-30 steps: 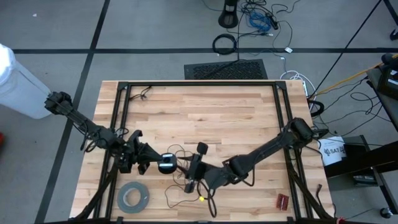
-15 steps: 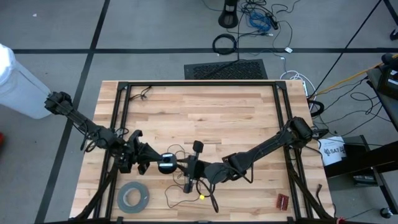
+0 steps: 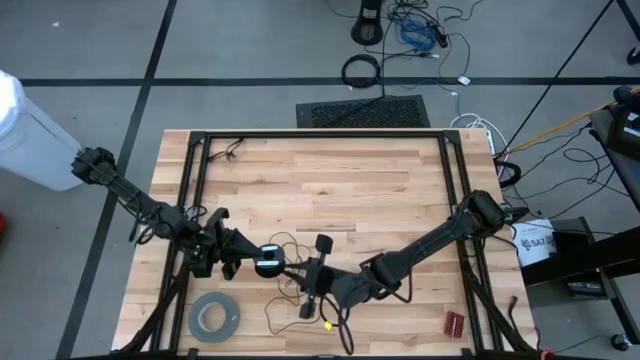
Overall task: Coil cords
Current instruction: Uncoil the black wire from the spool
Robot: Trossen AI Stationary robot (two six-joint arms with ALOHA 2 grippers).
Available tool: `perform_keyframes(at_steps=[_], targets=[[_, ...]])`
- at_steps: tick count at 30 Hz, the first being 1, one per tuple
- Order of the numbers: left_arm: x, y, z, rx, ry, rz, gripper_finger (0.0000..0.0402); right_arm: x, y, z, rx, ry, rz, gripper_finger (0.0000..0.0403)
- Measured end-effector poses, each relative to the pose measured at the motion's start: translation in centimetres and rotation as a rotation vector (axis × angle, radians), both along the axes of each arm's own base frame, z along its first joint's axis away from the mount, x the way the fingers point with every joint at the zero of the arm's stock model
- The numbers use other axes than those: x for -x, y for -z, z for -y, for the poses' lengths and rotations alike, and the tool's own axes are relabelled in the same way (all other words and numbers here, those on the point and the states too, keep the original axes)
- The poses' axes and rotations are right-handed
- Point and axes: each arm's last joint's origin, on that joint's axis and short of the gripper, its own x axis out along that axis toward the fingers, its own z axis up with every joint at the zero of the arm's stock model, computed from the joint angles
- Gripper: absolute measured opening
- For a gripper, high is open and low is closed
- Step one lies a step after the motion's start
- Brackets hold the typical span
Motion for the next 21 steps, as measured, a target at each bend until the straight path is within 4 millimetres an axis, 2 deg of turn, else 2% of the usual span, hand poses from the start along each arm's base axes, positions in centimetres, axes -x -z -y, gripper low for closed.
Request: perform_keyframes(at_steps=[7, 12, 16, 21], targets=[[0.0, 0.0, 0.0, -0.001, -0.001, 0.001, 0.0001, -0.1, 0.1, 0.3, -0.049, 0.007, 0.005, 0.0117], [0.0, 0.0, 0.0, -0.004, -0.002, 0.001, 0.0001, -1.1, 0.4, 1.2, -0.123, -0.06, 0.02, 0.0162], [0.0, 0.0, 0.0, -0.004, -0.002, 0.003, 0.0001, -2.0, 1.7, 1.8, -0.116, -0.044, 0.003, 0.0167], [0.0, 0.0, 0.0, -0.004, -0.005, 0.002, 0.0001, -1.7, 1.1, 1.7, -0.081, -0.039, 0.014, 0.0123]])
